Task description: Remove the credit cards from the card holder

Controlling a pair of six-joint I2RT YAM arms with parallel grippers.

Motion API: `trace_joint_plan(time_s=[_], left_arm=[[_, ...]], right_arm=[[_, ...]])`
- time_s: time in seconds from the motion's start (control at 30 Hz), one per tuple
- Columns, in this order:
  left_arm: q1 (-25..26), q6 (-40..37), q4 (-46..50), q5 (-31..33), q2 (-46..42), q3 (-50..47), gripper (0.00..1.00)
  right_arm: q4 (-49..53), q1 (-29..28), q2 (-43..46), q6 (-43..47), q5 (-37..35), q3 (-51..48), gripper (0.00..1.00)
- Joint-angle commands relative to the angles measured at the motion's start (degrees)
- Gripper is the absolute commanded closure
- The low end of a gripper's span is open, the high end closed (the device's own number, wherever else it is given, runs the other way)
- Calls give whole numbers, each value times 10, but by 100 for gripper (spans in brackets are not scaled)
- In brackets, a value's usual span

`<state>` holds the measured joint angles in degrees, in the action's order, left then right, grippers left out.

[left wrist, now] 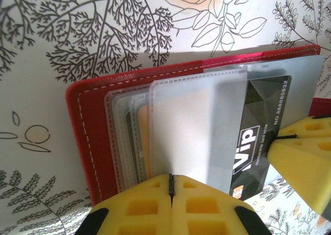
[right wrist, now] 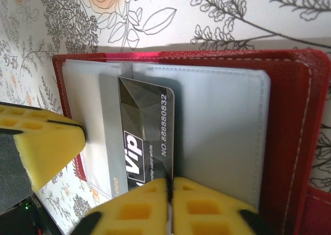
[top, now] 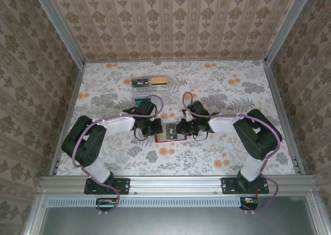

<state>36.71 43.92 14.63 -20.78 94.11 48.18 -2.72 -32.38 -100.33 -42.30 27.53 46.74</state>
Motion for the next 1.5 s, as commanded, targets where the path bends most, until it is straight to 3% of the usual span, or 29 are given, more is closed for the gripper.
trace_joint_plan(time_s=[0.0, 0.3, 0.47, 0.93, 1.07, 1.17, 1.27, 1.47], left_arm=[[-1, 2, 33, 22, 7, -17, 100], [1, 2, 28, 18, 10, -18, 100], [1, 0, 30, 17, 8, -19, 100], [-7, -7, 22, 10, -19, -16, 100], [-15, -5, 20, -5, -47, -7, 90], [-25, 3, 1, -28, -79, -2, 67], [-39, 27, -46, -66, -110, -8, 52], [-72, 105, -171, -152, -130, -30, 48]], right_arm=[[-15, 3, -5, -10, 20, -8, 77], [-42, 3, -26, -23, 38, -5, 82], [-40, 4, -24, -23, 33, -10, 100], [13, 56, 71, 13, 29, -51, 100], [29, 65, 99, 21, 33, -47, 100], [45, 69, 122, 30, 37, -33, 100], [57, 73, 141, 35, 42, -17, 100], [48, 78, 167, 29, 72, 22, 100]])
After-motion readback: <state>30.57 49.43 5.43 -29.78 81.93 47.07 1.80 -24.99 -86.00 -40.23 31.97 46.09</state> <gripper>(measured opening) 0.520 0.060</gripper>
